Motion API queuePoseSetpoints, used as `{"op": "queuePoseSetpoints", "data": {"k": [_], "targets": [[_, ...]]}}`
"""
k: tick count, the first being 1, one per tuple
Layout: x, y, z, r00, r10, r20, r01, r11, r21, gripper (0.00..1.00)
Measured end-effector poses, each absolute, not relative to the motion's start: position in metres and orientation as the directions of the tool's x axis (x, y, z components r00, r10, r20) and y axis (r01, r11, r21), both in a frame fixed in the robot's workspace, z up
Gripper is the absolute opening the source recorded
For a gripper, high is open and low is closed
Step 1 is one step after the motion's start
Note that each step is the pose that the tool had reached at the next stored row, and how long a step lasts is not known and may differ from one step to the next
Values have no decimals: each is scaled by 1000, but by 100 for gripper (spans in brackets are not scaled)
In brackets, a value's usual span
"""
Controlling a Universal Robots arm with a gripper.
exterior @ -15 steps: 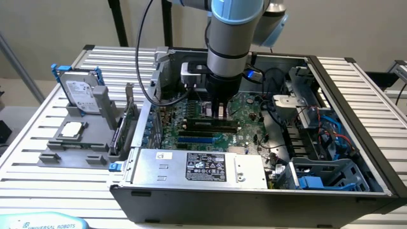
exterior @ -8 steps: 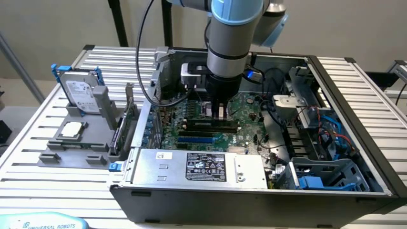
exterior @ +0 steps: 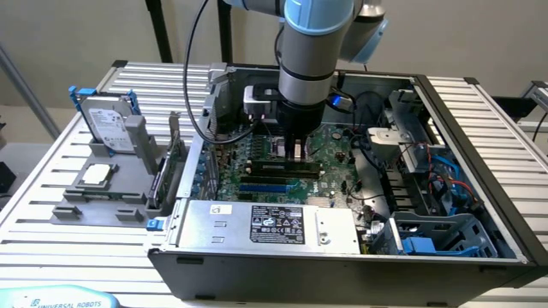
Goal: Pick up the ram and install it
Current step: 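Insert the ram into the slot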
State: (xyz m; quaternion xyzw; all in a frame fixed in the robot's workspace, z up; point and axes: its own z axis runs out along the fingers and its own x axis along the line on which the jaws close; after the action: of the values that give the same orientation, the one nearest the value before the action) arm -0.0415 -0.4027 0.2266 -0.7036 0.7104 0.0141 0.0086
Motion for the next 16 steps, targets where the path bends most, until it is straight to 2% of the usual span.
{"op": "queuePoseSetpoints", "data": {"k": [16], "targets": [[-42, -402, 224, -10, -1000, -29, -1000, 9, 8, 13]]}}
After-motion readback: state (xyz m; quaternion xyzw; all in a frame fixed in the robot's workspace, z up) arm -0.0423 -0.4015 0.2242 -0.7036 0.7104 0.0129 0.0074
